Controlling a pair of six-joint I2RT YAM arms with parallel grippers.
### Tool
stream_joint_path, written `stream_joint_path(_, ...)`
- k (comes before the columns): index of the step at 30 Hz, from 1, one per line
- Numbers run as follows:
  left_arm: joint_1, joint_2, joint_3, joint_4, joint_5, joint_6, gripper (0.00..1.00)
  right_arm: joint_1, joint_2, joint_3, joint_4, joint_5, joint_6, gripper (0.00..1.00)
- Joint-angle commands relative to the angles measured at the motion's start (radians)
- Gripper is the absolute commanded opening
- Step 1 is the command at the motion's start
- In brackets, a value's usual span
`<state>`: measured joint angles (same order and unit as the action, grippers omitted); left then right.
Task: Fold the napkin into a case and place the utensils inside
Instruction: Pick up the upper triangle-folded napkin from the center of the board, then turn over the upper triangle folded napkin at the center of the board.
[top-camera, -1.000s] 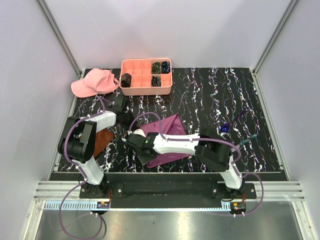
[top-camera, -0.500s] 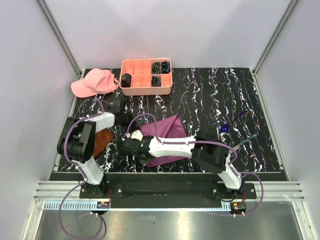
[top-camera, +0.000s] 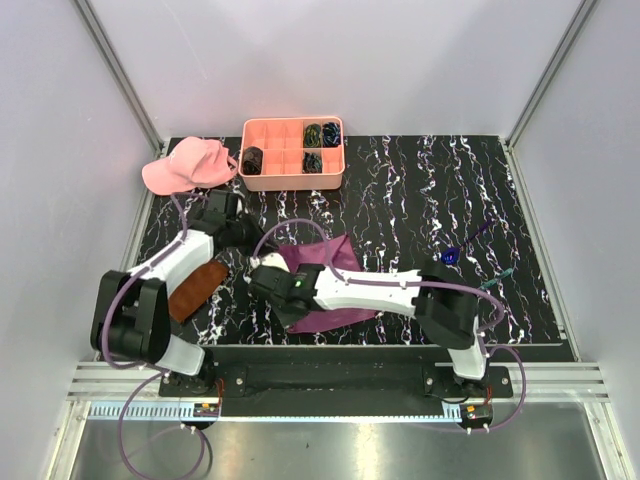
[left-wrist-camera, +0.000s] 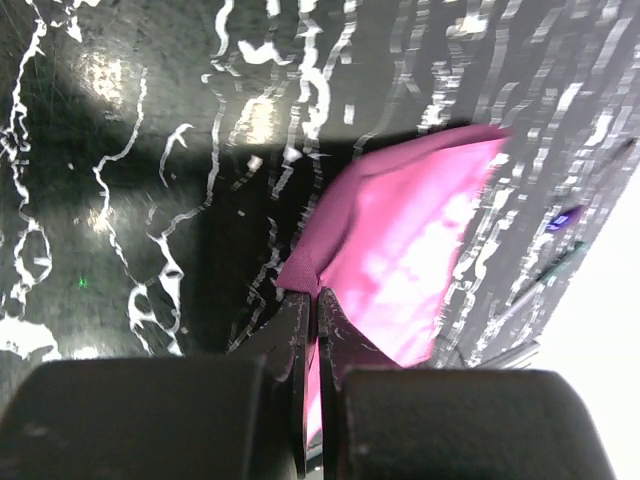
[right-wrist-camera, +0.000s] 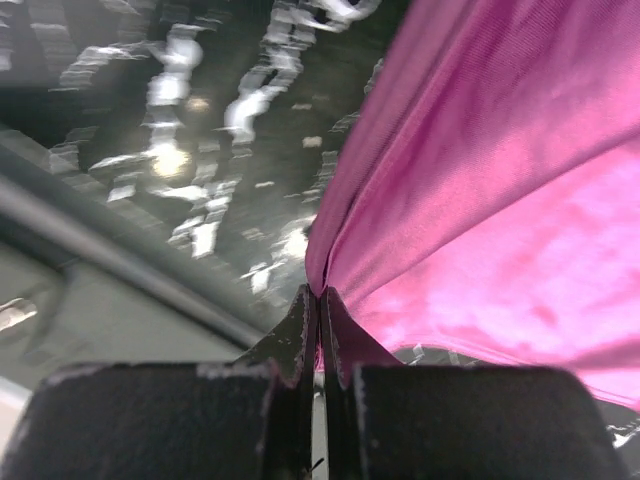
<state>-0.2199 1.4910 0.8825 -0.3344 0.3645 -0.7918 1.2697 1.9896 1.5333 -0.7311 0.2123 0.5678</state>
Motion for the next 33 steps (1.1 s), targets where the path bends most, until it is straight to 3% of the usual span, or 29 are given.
stream_joint_path(1, 0.043, -0.116, 0.056, -0.04, 0.007, -0.014, 0.0, 0.0, -0.081, 0.066, 0.068, -0.144, -0.019, 0.0)
stream_joint_path(9, 0.195, -0.342, 0.183, -0.202, -0.004, 0.025, 0.0, 0.0, -0.089, 0.214, 0.211, -0.372, 0.004, 0.0)
stream_joint_path(13, 0.203, -0.425, 0.285, -0.287, -0.067, 0.028, 0.0, -0.001, -0.156, 0.186, 0.381, -0.526, 0.038, 0.0)
stream_joint_path(15, 0.202, -0.452, 0.299, -0.282, -0.065, -0.012, 0.0, -0.015, -0.189, 0.113, 0.433, -0.565, 0.061, 0.0)
stream_joint_path(19, 0.14, -0.439, 0.293, -0.232, -0.127, -0.05, 0.0, -0.073, -0.323, -0.149, 0.719, -0.712, 0.148, 0.0)
stream_joint_path(23, -0.043, -0.295, 0.256, -0.124, -0.235, -0.087, 0.0, -0.185, -0.388, -0.573, 1.115, -0.85, 0.296, 0.0)
stream_joint_path(27, -0.182, -0.125, 0.242, 0.062, -0.325, -0.109, 0.0, -0.297, -0.411, -0.843, 1.413, -0.93, 0.365, 0.0)
stream_joint_path(33, -0.32, 0.191, 0.328, 0.227, -0.337, -0.126, 0.0, -0.406, -0.387, -1.088, 1.462, -0.949, 0.317, 0.0)
